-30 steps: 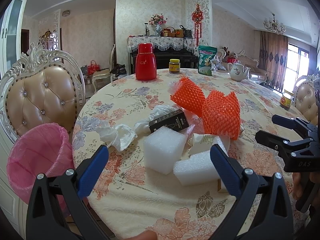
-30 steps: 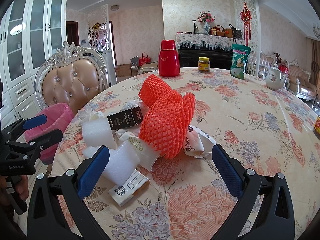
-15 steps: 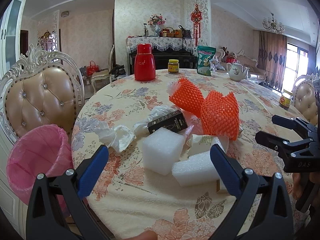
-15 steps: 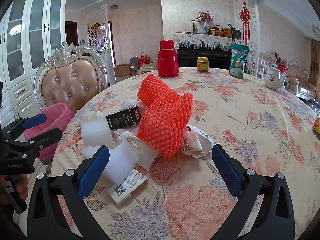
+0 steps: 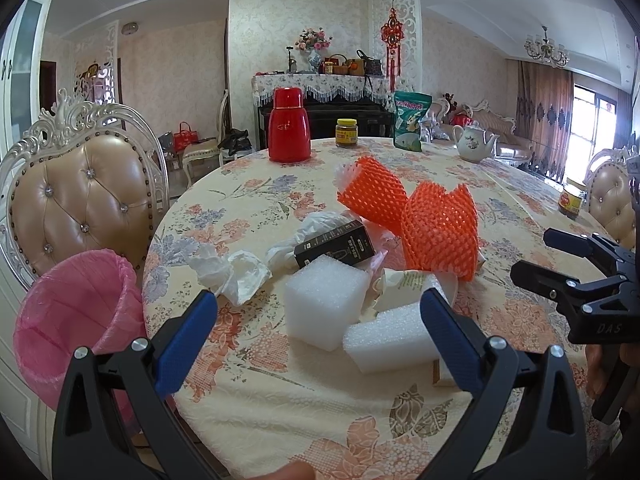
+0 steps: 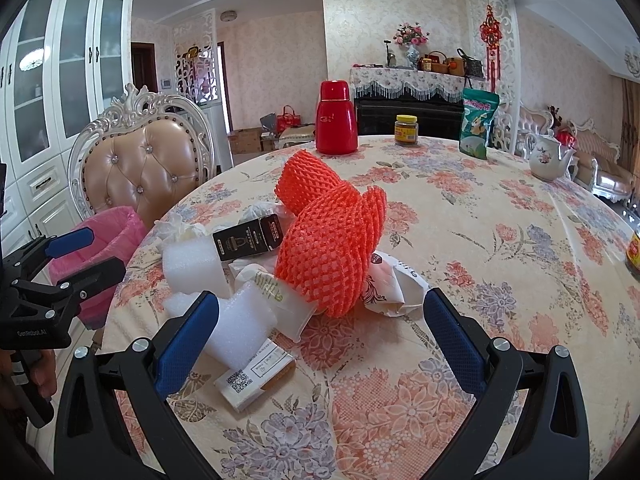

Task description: Collect trash

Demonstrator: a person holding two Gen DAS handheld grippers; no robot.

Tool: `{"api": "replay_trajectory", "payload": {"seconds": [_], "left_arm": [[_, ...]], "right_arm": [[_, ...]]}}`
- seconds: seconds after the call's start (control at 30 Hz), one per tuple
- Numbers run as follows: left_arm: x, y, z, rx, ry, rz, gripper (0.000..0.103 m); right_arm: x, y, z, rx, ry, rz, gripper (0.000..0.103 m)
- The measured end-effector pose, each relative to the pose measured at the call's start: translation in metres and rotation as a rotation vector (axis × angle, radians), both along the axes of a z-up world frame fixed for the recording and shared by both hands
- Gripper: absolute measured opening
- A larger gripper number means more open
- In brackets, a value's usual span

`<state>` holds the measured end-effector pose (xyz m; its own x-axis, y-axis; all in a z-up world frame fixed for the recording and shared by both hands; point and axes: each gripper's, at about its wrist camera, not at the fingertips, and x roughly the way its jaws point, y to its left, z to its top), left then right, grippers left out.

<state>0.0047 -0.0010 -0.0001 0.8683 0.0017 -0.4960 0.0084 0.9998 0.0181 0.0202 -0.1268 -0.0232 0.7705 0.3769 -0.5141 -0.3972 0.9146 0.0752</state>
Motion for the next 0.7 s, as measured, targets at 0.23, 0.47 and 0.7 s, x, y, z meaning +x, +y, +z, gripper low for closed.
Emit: {"api": "replay_trajectory", "payload": {"seconds": [0.23,0.47,0.7], "left_arm": [[0.0,-0.001,0.0,0.0,0.001,0.0,0.098],[0.0,-0.001,-0.001,0.0,0.003,-0.001,0.098],[0.009,-0.012,-0.019,-0.038,0.077,-0.051,0.098]], "right_arm": [[0.0,-0.001,0.0,-0.001,0.003,-0.001,0.096],[0.002,-0.002,-0.001,-0.004,0.01,-0.001,0.096],[0.009,-0.005,-0.008,-0.008,0.036,-0.017,0.096]]}}
